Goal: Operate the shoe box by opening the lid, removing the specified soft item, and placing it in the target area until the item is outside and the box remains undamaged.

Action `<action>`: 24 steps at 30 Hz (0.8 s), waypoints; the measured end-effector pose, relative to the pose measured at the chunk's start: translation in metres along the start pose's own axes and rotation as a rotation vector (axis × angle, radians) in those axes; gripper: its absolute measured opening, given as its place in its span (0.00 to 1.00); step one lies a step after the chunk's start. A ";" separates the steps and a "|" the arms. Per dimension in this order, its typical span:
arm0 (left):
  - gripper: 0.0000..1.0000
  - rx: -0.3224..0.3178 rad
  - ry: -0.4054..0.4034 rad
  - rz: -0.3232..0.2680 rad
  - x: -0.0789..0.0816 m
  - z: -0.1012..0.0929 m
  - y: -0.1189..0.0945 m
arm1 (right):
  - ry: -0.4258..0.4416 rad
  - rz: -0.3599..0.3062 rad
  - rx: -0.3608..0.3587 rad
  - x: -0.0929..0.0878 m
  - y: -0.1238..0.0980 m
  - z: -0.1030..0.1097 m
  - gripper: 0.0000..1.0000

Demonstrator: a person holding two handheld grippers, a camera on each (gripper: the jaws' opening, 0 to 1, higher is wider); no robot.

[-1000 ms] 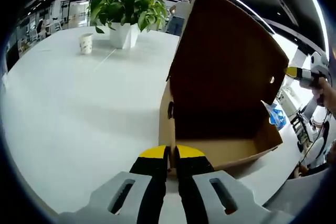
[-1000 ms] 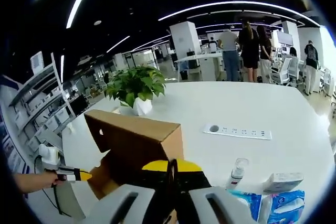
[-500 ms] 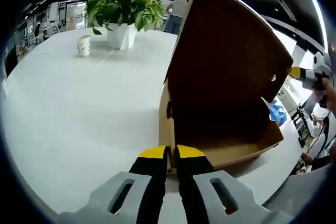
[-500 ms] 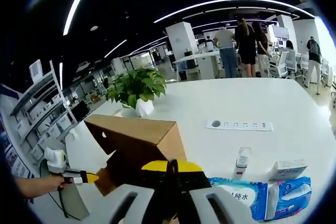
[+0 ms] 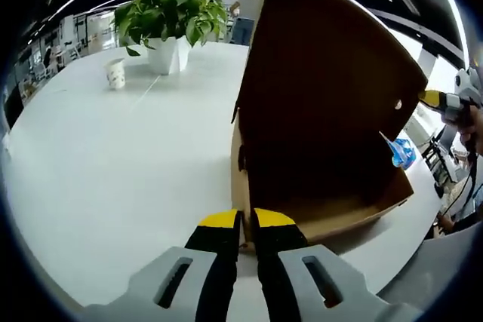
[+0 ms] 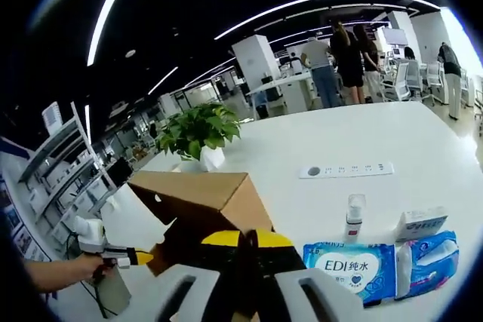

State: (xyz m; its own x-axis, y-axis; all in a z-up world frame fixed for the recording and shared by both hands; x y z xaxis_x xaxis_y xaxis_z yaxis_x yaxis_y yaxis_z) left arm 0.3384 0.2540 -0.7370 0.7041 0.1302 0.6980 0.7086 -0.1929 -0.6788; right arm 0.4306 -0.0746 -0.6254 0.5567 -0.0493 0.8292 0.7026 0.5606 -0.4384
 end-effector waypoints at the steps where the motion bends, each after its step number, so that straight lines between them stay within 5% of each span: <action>1: 0.04 0.002 0.003 -0.001 0.001 0.000 0.000 | -0.002 0.000 0.002 0.000 -0.001 0.000 0.00; 24: 0.08 -0.028 0.035 -0.079 0.026 -0.011 -0.017 | -0.042 0.013 0.015 -0.020 -0.012 0.008 0.01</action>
State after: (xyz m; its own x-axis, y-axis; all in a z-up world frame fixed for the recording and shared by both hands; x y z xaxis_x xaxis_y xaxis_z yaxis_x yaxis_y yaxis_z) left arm 0.3444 0.2496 -0.7047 0.6435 0.1122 0.7572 0.7601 -0.2105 -0.6147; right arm 0.4072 -0.0736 -0.6340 0.5462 -0.0070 0.8376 0.6884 0.5736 -0.4440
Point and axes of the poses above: the point that each gripper's makers call its tool centre point, and the gripper's own axes: y roughly forward along the fingers, z roughly to its left, x roughly out of its top, the point moved 5 cm from there along -y, roughly backward along the fingers, and after that the axes turned 2 degrees about -y, right-handed, at the moved point
